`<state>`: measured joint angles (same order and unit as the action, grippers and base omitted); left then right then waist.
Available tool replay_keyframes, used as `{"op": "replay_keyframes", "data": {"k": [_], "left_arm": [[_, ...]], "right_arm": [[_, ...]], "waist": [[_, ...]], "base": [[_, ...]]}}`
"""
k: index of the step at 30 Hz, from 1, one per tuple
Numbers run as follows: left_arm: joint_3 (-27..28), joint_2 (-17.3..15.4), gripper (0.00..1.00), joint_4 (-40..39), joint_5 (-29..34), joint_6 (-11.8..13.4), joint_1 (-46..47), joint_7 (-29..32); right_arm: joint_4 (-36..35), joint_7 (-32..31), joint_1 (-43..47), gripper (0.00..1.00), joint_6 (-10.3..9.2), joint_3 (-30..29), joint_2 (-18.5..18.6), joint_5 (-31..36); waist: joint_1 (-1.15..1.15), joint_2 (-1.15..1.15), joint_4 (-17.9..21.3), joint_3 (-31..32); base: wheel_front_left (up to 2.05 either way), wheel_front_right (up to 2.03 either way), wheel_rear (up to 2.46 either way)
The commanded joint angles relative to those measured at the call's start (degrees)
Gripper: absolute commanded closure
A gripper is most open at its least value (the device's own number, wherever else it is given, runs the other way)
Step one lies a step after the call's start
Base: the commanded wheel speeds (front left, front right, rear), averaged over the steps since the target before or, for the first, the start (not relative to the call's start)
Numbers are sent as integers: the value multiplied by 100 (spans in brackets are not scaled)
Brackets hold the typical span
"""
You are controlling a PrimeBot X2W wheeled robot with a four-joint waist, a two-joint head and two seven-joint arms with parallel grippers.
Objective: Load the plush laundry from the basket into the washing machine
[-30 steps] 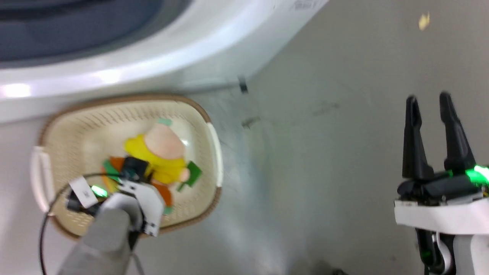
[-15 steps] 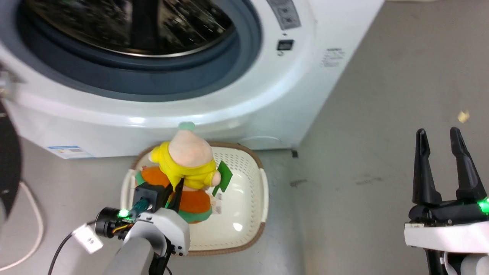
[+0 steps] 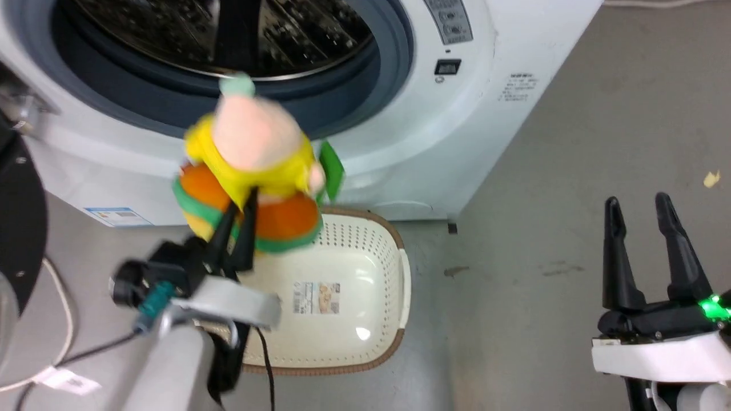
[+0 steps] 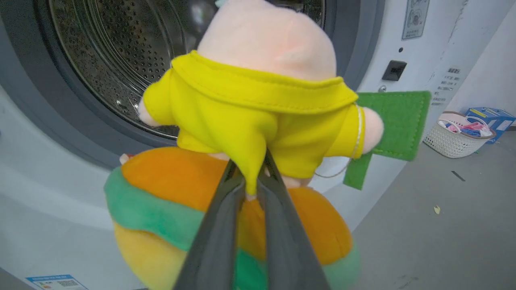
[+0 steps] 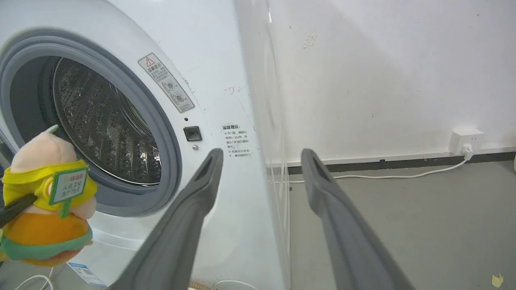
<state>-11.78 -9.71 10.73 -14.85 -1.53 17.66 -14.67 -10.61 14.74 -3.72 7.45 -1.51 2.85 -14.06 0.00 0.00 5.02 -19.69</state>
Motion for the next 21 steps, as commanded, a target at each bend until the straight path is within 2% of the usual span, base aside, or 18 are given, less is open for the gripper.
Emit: {"op": "replay_keyframes", "data": {"k": [1,4,8,21], "left_arm": [[80,-15,100,-110,42,-35,205,-32],[240,-124,100,-167,81,-103,600,-32],[471,-426,100,62,109,-115,1360,46],[708,-1483,100,1377,257,-284,4180,1210]], "right_arm": [[-37,26,-97,0,3,21,3,32],[-56,26,-180,0,3,67,3,9],[-72,26,-342,0,3,197,3,-60],[-84,26,-771,0,3,531,3,-554]], "waist": [[0,0,128,-197],[0,0,281,-473],[0,0,566,-915],[0,0,1390,-2109]], "base": [[0,0,0],[0,0,0],[0,0,0],[0,0,0]]}}
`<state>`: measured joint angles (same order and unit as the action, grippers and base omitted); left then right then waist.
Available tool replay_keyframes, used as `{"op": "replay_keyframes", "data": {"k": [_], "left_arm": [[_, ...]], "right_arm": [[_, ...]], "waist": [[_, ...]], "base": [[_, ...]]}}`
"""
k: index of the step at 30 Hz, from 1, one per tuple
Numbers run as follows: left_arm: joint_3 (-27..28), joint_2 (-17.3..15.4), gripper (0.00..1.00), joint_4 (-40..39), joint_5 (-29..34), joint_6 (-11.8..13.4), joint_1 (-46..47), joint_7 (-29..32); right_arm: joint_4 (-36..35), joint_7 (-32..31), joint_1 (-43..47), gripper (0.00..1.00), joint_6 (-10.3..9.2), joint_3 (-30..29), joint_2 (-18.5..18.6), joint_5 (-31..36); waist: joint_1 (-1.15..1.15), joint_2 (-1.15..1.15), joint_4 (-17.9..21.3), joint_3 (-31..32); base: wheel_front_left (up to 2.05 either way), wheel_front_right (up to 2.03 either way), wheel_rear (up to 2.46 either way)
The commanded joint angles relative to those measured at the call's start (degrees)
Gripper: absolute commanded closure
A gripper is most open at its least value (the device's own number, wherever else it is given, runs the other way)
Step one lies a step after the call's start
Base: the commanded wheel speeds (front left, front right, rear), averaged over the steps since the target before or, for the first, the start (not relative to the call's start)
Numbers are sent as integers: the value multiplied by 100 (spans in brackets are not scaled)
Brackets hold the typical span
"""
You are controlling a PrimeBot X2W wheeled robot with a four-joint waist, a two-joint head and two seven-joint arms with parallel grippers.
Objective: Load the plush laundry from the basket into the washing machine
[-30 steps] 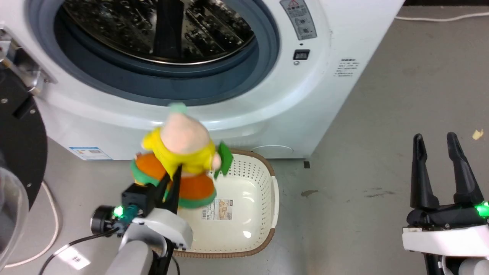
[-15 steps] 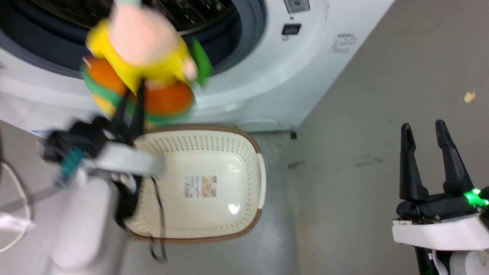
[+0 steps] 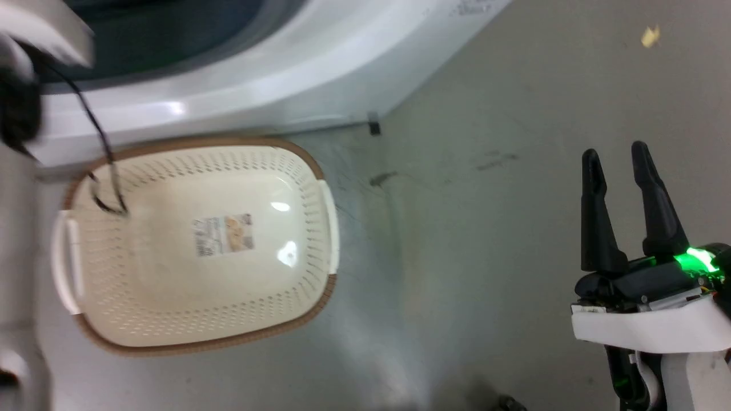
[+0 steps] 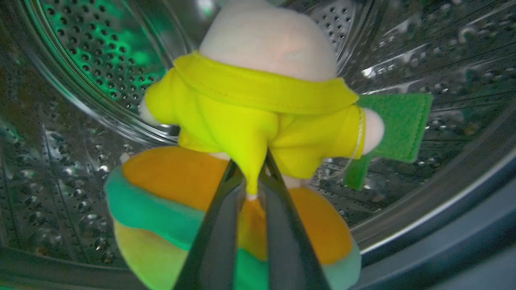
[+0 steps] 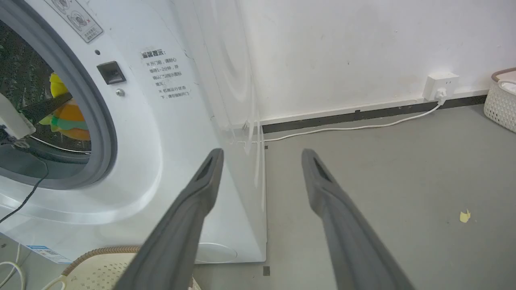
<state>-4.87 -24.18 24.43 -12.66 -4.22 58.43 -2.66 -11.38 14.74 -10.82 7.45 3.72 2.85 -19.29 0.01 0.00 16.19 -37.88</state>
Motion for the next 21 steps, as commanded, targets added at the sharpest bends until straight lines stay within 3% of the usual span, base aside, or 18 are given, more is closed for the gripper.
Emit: {"op": "replay_keyframes", "data": {"k": [1,8,21], "left_arm": [[25,-105,100,148,40,-29,300,93],[-103,-584,100,1092,208,-134,1610,581],[-774,-878,100,2465,636,-256,2874,1349]], "right_arm": [[4,26,-82,0,3,22,3,-75],[47,26,-228,0,3,181,3,-352],[76,26,-341,0,3,315,3,-529]], "waist": [[-1,0,318,-352],[-1,0,640,-739],[-1,0,804,-998]], "base": [[0,0,0],[0,0,0],[0,0,0]]}}
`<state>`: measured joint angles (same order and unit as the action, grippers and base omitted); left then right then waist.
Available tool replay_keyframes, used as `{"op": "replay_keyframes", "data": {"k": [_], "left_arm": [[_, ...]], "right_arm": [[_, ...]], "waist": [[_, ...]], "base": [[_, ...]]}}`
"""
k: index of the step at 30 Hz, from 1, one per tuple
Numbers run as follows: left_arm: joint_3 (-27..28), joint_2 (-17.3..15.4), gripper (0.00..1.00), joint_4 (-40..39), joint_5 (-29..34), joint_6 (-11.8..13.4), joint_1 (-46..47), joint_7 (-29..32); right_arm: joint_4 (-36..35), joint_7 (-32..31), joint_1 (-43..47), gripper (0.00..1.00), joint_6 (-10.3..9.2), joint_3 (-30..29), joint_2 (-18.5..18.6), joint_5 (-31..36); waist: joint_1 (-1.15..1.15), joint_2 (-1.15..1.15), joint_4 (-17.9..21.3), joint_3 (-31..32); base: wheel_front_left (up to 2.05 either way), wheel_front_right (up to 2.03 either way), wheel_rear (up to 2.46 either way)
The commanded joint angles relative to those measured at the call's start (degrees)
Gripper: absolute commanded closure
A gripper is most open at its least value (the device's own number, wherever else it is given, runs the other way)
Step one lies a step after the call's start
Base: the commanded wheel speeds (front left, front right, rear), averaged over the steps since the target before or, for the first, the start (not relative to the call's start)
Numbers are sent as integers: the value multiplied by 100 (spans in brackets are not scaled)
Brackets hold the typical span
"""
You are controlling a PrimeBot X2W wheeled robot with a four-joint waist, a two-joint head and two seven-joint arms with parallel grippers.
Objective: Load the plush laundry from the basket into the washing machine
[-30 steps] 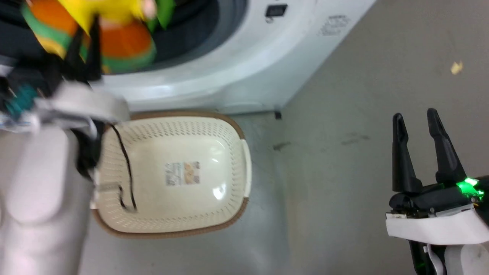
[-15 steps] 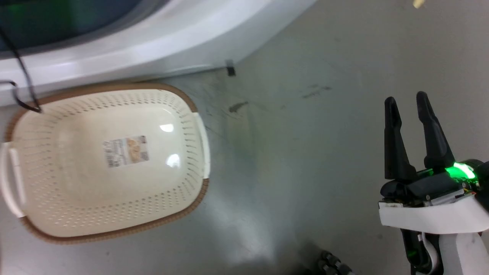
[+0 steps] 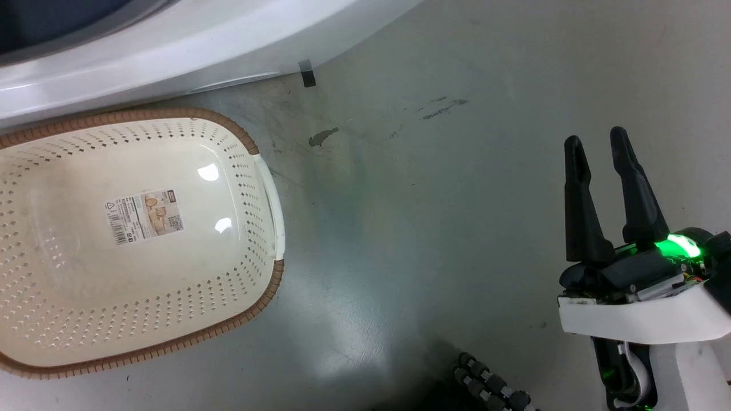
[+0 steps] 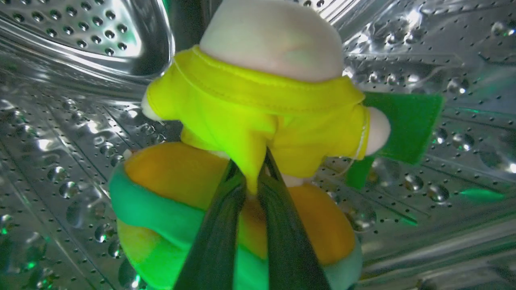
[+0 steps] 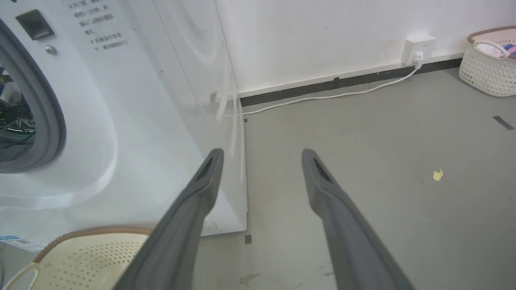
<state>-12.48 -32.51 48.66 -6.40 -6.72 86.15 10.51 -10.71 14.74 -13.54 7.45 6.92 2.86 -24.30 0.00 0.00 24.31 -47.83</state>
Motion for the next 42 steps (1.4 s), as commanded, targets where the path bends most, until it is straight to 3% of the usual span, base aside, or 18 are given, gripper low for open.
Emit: {"op": "replay_keyframes", "data": {"k": [1,4,5,6,7,18,23,24,27,34,42], "left_arm": [[-46,-54,100,122,4,-15,123,92],[-99,-75,100,290,-39,-30,116,73],[-124,-74,75,331,-48,-34,100,35],[-152,-68,3,354,-52,-38,82,-38],[-180,-50,0,386,-61,-41,54,-99],[-432,429,0,660,-351,-66,-943,-1367],[-571,799,0,673,-495,-70,-1643,-2004],[-588,997,0,625,-605,-71,-2013,-2236],[-586,1168,0,496,-718,-72,-2376,-2380],[-613,1551,0,-565,-1056,-55,-3726,-2540],[-150,1872,0,-2686,-1267,521,-5947,-2549]], "right_arm": [[10,26,-72,0,3,-11,1,-26],[25,26,-82,0,3,-10,1,-23],[28,26,-86,0,3,0,1,-11],[31,26,-87,0,3,3,1,7],[36,26,-86,0,3,-3,1,32],[41,26,77,0,3,-363,1,542],[77,26,251,0,3,-458,1,822],[91,26,356,0,3,-489,1,951],[89,26,457,0,3,-524,1,1053],[63,26,767,0,3,-684,1,1312],[104,26,1127,0,3,-812,1,1375]], "waist": [[0,0,-20,-3],[0,0,-53,37],[0,0,-70,59],[0,0,-94,87],[0,0,-124,125],[0,0,-742,1274],[0,0,-1113,1922],[0,0,-1293,2240],[0,0,-1455,2505],[0,0,-2006,3171],[0,0,-2424,3765]], "base": [[0,0,0],[0,0,0],[0,0,0],[0,0,0],[0,0,0],[0,0,0],[0,0,0],[0,0,0],[0,0,0],[0,0,0],[0,0,0]]}}
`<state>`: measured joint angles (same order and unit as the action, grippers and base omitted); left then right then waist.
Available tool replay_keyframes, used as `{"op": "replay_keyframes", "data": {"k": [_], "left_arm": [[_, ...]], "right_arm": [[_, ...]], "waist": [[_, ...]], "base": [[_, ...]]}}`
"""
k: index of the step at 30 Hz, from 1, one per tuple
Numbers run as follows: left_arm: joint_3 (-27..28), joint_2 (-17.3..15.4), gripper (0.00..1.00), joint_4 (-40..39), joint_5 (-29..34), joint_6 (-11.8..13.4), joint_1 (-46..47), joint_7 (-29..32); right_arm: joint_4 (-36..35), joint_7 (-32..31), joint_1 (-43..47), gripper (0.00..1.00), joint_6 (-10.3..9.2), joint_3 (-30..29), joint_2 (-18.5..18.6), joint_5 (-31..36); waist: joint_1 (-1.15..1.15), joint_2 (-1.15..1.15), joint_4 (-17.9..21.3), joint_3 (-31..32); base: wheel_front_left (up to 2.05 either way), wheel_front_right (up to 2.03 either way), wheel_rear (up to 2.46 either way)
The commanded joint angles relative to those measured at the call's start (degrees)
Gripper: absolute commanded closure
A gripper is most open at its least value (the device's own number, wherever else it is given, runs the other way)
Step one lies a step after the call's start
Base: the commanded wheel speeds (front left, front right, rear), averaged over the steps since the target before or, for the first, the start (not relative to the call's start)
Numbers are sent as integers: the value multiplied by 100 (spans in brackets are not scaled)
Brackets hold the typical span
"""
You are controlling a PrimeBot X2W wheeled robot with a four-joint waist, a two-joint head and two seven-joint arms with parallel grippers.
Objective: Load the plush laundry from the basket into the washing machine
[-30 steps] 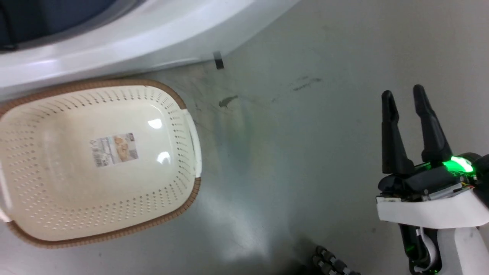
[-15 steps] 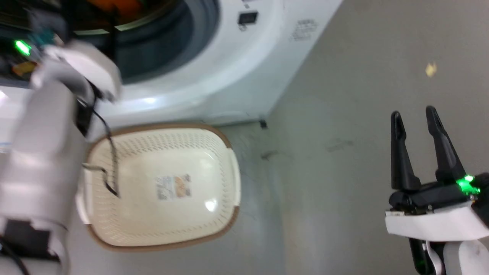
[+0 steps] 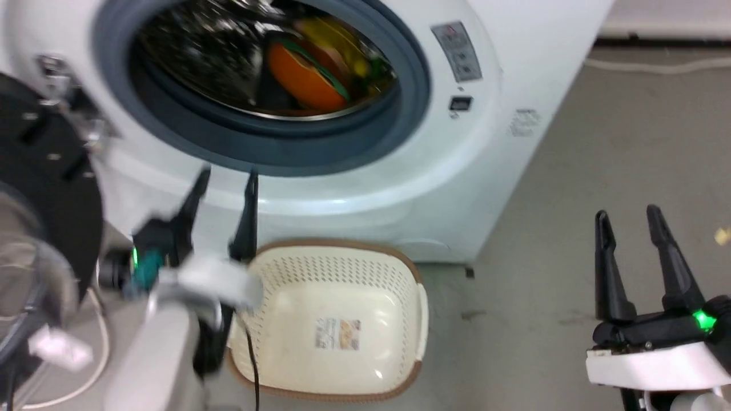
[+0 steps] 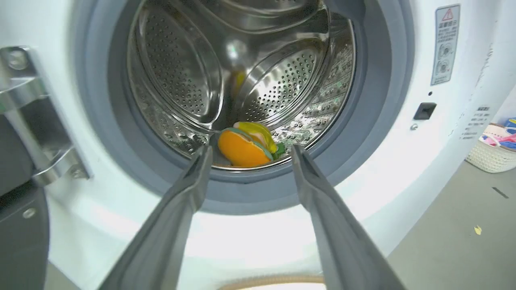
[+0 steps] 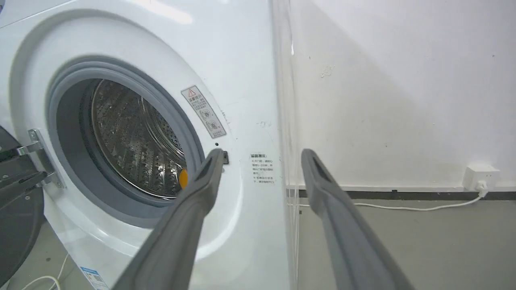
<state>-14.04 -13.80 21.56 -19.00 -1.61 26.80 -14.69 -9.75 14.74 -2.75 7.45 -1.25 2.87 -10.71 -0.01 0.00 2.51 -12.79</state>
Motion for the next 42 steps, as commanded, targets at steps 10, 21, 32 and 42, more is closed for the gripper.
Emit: {"op": "replay_keyframes", "data": {"k": [10,21,32,42], "left_arm": [[-37,253,0,-1268,541,276,-1727,-30],[151,367,0,-1465,886,167,-2091,-30],[210,401,100,-1462,917,146,-2049,70],[310,459,100,-1520,999,147,-2102,187]], "right_arm": [[190,26,474,0,3,121,0,282],[456,26,658,0,3,155,0,348],[470,-69,568,100,0,156,-1,368],[512,-186,543,100,0,153,-1,427]], "waist": [[1,0,-410,528],[1,0,-409,618],[2,0,-399,656],[2,0,-387,708]], "base": [[0,0,0],[0,0,0],[0,0,0],[0,0,0]]}}
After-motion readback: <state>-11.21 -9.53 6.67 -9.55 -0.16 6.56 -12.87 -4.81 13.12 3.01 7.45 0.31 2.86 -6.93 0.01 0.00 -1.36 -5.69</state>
